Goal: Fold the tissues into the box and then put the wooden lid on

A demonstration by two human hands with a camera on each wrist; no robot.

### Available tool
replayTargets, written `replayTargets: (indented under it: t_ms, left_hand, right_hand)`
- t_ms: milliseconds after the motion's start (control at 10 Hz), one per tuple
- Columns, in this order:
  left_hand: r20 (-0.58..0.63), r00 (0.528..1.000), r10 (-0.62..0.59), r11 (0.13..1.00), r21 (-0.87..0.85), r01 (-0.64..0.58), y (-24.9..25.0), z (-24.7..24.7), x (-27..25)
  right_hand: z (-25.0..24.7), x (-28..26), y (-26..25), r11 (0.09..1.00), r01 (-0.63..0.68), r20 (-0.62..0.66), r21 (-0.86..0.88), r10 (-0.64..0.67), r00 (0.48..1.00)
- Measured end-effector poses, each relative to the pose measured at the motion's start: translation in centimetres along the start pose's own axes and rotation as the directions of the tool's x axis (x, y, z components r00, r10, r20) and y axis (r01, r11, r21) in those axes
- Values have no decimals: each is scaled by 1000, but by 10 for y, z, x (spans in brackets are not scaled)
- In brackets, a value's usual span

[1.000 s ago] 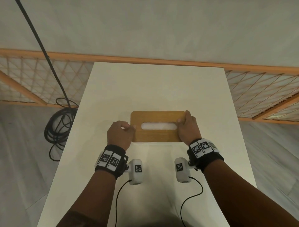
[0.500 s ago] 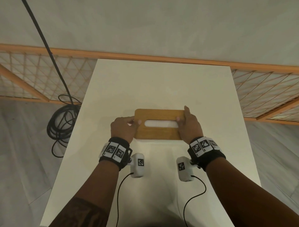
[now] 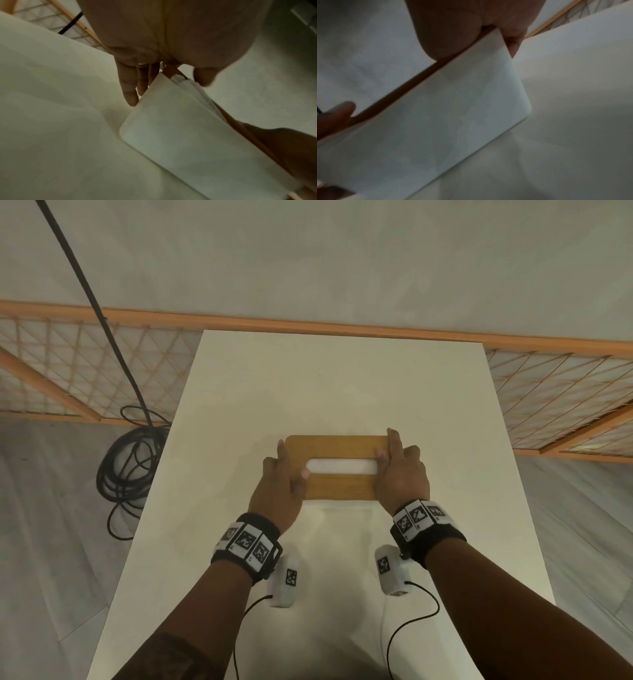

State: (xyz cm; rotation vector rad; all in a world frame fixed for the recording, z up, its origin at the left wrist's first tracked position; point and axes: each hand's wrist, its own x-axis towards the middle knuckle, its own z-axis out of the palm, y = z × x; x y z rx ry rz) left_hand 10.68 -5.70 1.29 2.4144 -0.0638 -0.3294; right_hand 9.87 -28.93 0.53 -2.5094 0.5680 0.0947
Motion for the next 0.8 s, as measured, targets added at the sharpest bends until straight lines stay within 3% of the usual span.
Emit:
replayTargets:
  t_ms: [100,300,500,600,700,800]
  left_hand:
    - [67,997,30,997,73,-35,-4,9,-5]
    - [87,996,25,990,133,-37,-4,9,-4]
    - [22,997,78,994,71,-79,-7,15,-7]
    - [19,997,80,994,68,-81,-3,14,-6]
    - [-13,997,72,996,58,-71,1,13,-7]
    - [-73,997,-10,1000,9,11,8,11,-20]
  right_hand:
    - [4,-8,3,1000,-8,-49,12,8,999]
    - [6,-8,4,996,35,-48,82,-31,998]
    - [4,-7,4,993,69,-11,98,-68,998]
    - [-2,-5,8,988,64,69,140,-74,995]
    - [-13,-4,14,950,18,134,310,-62,989]
    - [-30,-26,39,873,-82,43,482,69,997]
